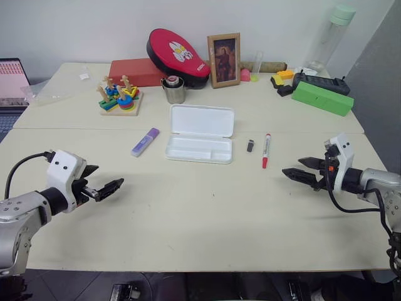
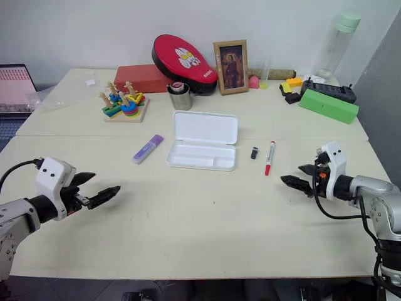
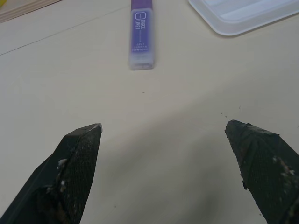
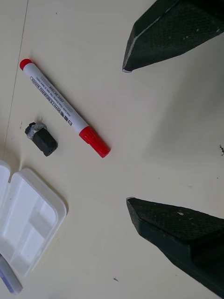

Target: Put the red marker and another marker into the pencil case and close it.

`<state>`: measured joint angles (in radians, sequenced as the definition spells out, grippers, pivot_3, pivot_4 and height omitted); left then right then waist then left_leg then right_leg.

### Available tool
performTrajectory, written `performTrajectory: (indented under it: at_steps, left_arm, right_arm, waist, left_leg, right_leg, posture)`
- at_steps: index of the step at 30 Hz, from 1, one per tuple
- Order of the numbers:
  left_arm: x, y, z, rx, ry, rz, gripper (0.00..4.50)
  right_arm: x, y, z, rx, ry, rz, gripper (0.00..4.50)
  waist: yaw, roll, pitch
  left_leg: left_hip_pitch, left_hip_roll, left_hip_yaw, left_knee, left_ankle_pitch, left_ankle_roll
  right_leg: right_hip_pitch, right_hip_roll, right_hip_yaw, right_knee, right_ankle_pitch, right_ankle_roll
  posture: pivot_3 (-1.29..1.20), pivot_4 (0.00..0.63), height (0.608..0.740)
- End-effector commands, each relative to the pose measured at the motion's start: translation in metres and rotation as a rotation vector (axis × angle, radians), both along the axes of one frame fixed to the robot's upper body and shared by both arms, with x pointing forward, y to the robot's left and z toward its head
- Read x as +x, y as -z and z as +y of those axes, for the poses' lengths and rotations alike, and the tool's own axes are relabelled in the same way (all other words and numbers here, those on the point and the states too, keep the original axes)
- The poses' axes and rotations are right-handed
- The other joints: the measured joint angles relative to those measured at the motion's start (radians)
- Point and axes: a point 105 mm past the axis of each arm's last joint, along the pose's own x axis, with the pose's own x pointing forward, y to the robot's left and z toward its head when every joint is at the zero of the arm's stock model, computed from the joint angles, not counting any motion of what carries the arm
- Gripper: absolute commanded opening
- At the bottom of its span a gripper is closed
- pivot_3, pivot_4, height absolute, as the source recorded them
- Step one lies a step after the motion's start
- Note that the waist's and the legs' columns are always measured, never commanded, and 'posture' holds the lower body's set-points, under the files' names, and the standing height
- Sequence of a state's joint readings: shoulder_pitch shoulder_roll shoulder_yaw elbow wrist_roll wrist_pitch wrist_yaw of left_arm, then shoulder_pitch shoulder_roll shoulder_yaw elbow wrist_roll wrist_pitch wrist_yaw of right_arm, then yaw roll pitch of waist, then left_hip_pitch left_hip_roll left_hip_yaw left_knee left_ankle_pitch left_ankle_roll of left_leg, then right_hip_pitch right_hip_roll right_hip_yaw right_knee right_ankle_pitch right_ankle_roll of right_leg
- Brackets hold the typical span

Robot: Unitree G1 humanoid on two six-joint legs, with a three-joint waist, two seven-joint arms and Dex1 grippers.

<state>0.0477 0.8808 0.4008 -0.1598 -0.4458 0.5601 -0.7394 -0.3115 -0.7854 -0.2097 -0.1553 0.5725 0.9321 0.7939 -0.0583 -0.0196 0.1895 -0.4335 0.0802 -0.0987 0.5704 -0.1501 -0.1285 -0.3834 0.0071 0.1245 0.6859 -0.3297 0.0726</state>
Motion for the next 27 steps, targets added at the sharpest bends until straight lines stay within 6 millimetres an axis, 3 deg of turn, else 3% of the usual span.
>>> performTrajectory:
  at_steps: [1,27]
  left_arm:
    - [-0.002,-0.01,-0.002,0.019,0.019,-0.028,4.5]
    - [-0.006,0.0,0.001,0.024,-0.002,-0.005,4.5]
  right_arm:
    - [-0.003,-0.009,-0.002,-0.024,-0.027,-0.033,4.49]
    - [-0.004,-0.009,0.003,-0.035,-0.114,-0.029,4.49]
  waist:
    - [0.0,0.0,0.0]
    - [0.0,0.0,0.0]
  left_leg:
    - [0.0,0.0,0.0,0.0,0.0,0.0]
    - [0.0,0.0,0.001,0.001,0.0,0.0]
  right_leg:
    - [0.0,0.0,0.0,0.0,0.0,0.0]
    - [0.0,0.0,0.001,0.001,0.001,0.001]
  posture:
    - [0.0,0.15,0.74]
    - [0.0,0.15,0.74]
